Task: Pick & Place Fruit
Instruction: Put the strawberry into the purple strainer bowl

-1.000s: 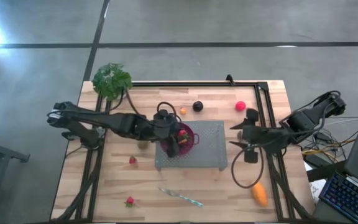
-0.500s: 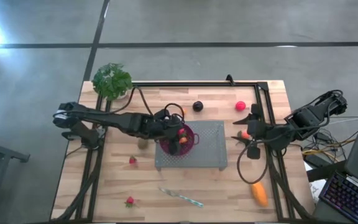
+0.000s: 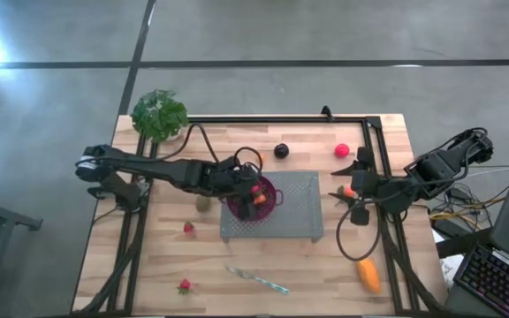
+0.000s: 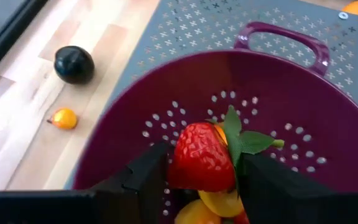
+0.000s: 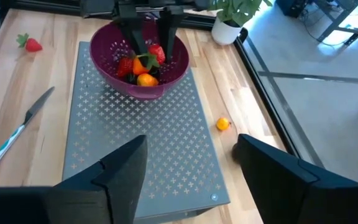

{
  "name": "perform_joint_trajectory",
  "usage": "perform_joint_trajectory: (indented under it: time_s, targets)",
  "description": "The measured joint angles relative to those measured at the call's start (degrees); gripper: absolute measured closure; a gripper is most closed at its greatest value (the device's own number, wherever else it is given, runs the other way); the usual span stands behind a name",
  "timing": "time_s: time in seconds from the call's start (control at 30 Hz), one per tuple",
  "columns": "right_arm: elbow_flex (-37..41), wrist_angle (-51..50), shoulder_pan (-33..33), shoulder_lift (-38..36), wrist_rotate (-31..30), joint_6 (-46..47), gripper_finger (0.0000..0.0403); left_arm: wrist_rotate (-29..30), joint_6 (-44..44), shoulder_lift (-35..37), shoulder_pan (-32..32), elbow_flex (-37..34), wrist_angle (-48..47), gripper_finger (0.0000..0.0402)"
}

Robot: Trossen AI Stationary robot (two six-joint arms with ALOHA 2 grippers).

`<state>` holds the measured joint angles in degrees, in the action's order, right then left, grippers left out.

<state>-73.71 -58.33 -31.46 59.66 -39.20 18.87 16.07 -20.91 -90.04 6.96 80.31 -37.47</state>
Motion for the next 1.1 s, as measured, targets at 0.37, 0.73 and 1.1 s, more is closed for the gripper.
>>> perform_joint_trajectory:
  time_s: [0.37,0.73,1.1]
  targets:
    - [0.00,-0.24,0.02,0.00,0.03,-0.43,0.0179,-2.17,-0.21,0.00,0.00,-0.06,-0.01,0.0186]
    - [0.00,-0.24,0.02,0.00,0.11,-0.52,0.0147,-6.62,1.82,0.60,0.00,2.01,-3.03,0.0161]
    - [0.00,-3.31,0.00,-0.02,0.15,0.69,0.0163,-6.00,1.70,3.33,0.25,15.12,-15.45,0.0163]
